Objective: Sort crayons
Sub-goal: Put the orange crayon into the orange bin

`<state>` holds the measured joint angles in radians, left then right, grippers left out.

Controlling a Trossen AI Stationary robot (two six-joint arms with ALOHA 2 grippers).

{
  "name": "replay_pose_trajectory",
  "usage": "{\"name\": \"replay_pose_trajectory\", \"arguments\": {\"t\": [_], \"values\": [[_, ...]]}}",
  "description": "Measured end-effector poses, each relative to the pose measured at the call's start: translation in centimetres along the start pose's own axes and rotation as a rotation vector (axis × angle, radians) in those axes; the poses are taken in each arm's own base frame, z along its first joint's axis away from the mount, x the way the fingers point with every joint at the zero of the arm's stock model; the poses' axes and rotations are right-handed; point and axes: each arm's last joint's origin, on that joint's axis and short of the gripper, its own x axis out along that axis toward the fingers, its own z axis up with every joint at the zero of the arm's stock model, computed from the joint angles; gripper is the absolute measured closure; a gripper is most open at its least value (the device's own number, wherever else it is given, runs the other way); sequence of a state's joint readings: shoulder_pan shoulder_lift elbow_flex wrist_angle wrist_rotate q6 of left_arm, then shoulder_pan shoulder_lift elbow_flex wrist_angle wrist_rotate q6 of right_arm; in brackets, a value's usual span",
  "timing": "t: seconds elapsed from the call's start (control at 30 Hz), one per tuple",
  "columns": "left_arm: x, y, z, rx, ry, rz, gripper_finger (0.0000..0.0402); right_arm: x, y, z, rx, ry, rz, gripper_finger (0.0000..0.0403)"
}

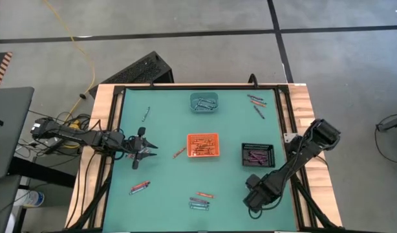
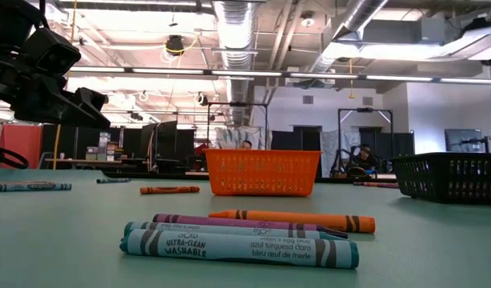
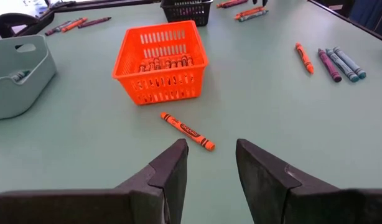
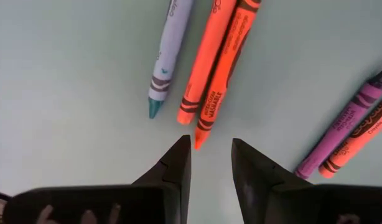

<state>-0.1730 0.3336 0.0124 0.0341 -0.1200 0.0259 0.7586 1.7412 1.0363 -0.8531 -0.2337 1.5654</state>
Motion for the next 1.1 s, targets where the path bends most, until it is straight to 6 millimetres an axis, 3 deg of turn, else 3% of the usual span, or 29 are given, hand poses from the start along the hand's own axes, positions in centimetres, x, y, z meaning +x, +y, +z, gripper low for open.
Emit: {"name": "replay_pose_trajectory", "arguments": {"t": [0.33,0.63,0.93,1.1], "values": [[0.0,0.0,0.0,0.0,0.0,0.0,0.0274,0.1,0.0,0.1,-0.005,-0.027,0.008,0.0295],[0.0,0.0,0.0,0.0,0.0,0.0,0.0274,1.7,-0.6,0.6,-0.021,-0.023,0.068,0.03],[0.0,0.0,0.0,0.0,0.0,0.0,0.0274,1.7,-1.0,1.1,-0.053,-0.035,0.031,0.0392],[0.0,0.0,0.0,0.0,0.0,0.0,0.0274,0.4,-1.9,1.8,-0.032,-0.047,0.02,0.0395]]}}
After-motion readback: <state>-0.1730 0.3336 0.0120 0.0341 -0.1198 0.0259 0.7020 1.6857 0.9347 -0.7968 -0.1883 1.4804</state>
